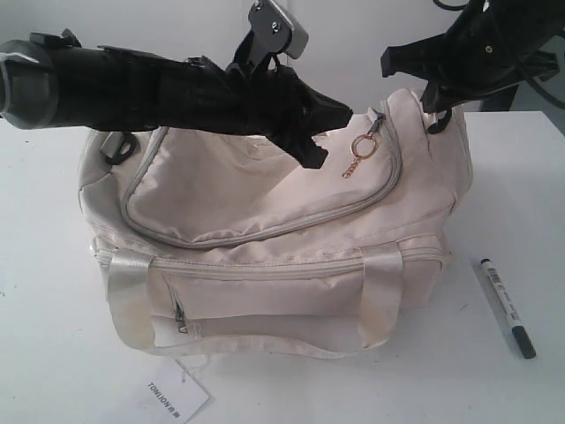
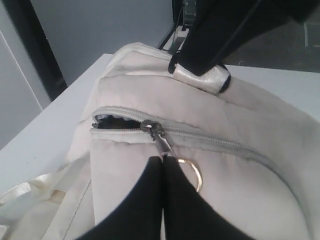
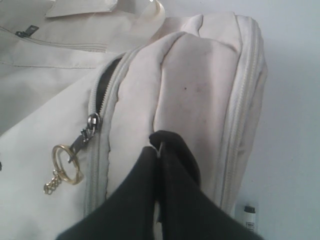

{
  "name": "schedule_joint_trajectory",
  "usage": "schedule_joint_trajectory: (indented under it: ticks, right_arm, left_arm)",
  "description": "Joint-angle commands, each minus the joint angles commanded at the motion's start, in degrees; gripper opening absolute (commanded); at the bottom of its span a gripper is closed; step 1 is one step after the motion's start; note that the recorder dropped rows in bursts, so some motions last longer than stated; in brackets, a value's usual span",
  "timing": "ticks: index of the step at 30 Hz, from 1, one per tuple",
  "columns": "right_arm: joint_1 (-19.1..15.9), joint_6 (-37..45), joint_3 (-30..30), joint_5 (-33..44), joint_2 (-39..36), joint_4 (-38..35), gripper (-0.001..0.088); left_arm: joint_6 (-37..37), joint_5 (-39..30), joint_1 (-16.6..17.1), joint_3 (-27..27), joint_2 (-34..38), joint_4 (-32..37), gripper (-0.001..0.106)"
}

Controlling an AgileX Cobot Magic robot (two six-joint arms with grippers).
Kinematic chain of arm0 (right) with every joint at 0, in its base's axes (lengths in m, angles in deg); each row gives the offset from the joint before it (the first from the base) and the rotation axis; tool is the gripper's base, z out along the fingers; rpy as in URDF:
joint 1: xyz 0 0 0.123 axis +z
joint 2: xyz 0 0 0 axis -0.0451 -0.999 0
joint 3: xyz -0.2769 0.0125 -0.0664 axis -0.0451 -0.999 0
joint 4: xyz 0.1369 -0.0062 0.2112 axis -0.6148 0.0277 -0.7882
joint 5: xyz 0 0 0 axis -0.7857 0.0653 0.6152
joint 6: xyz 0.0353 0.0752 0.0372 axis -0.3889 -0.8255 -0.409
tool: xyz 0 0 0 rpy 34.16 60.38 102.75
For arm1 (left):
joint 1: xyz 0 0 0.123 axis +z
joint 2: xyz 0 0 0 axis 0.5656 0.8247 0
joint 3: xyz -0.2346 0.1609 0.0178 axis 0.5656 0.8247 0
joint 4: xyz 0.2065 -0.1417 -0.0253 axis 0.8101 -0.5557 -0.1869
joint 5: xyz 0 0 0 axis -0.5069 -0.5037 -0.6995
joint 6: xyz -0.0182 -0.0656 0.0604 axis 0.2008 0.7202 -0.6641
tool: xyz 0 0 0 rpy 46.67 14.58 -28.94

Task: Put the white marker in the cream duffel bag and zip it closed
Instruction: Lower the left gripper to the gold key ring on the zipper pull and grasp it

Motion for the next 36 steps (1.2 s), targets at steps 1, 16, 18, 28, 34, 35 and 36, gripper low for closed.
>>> schedule_joint_trajectory:
  ticks: [1,16,18,28,34,35,36]
  right_arm:
    - [0.0,0.0,0.0,0.0,0.0,0.0,0.0000]
    - [0.0,0.0,0.0,0.0,0.0,0.0,0.0000]
    - [0.0,0.0,0.0,0.0,0.0,0.0,0.0000]
    - [0.0,0.0,0.0,0.0,0.0,0.0,0.0000]
    - [0.0,0.0,0.0,0.0,0.0,-0.1,0.0000]
    - [0.0,0.0,0.0,0.0,0.0,-0.1,0.0000]
    - [0.0,0.0,0.0,0.0,0.0,-0.1,0.0000]
  left_arm:
    - [0.2,0.0,0.0,-0.1,0.2,0.1,0.002]
    - [-0.5,-3.6,0.0,-0.1,2.0,1.5,0.058]
    - [-1.6,-4.8,0.0,-0.1,2.7,1.8,0.063]
    - [-3.9,-2.0,0.0,-0.6,5.3,1.7,0.069]
    - [-3.9,-4.4,0.0,-2.8,6.7,-1.3,0.069]
    - [-3.9,-4.5,-0.3,-3.2,7.1,-1.3,0.069]
    - [-3.9,-3.9,-0.5,-3.3,7.2,-1.3,0.069]
